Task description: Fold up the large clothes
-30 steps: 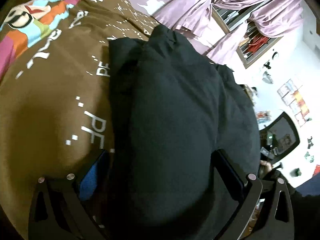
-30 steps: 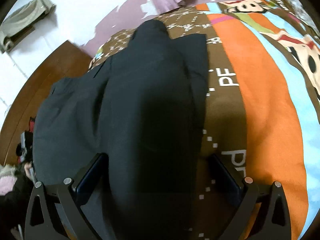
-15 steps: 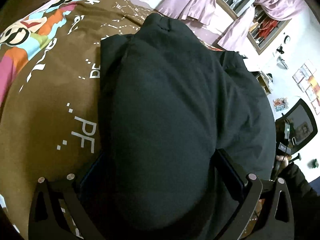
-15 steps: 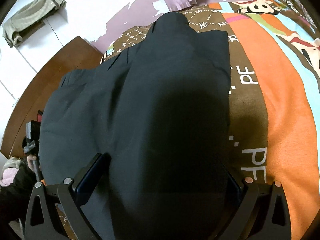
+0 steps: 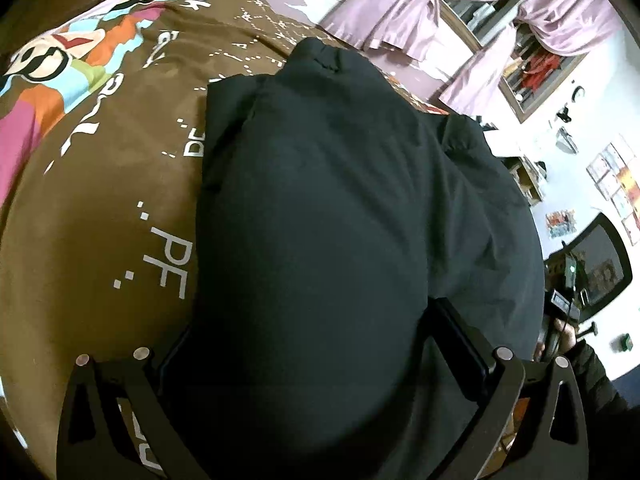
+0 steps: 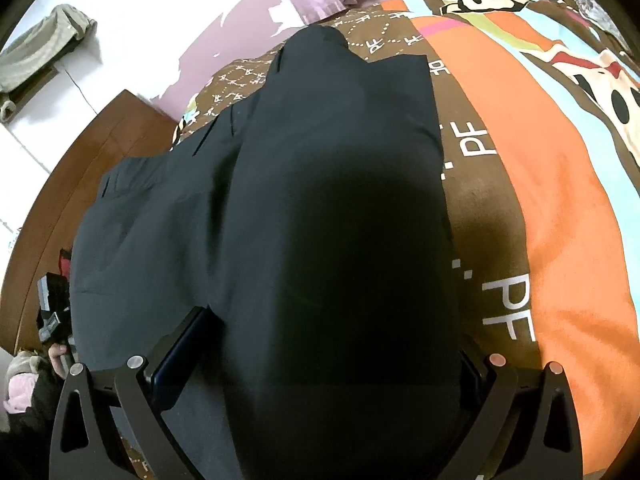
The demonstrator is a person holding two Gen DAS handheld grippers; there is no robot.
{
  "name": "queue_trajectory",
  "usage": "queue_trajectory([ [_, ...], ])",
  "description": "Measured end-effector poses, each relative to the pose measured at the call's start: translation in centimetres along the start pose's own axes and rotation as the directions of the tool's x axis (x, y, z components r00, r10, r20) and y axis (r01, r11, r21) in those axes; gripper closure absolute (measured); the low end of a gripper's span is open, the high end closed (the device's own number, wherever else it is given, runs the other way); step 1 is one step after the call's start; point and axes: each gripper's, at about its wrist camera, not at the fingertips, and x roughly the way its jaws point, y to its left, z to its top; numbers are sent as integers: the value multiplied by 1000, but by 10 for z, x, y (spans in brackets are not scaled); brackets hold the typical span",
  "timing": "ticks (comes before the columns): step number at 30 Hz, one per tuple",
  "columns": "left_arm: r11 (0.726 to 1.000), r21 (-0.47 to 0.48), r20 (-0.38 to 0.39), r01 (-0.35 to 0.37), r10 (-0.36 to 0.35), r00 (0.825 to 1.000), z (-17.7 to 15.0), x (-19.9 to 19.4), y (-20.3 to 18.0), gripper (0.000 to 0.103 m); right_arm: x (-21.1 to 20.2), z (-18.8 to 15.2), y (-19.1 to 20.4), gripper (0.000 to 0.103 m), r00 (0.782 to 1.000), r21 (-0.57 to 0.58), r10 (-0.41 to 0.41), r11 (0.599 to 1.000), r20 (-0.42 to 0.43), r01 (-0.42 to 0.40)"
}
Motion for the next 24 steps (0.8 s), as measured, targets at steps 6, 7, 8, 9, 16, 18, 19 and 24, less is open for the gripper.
queue_trajectory([
  [6,1000,-11,18,-13,13,1000,1,6,-14,1,-2,-4,-1,0,1000,32,-22,999,6,22],
  [7,1000,-22,28,-3,3,1000,0,4,-13,2,-2,-4,-1,0,999,49,-32,998,7,31],
  [8,999,-33,34,-1,2,999,-1,3,-14,4,-3,-4,1,0,999,66,-48,997,11,47],
  [9,999,-40,37,-1,3,999,-1,2,-14,7,-3,-5,3,0,998,74,-59,996,14,58],
  [16,998,-68,68,-10,15,998,1,-11,-20,32,-9,-17,15,21,996,51,-75,996,54,73],
  [18,999,-49,78,-24,28,997,1,-15,-27,44,-12,-18,13,32,996,67,-67,996,62,63],
  [19,999,-45,81,-31,34,996,0,-17,-30,46,-14,-18,13,38,996,69,-63,996,64,59],
  [24,997,-37,108,-65,69,992,-3,-25,-50,68,-22,-18,27,68,994,29,-64,998,89,61],
])
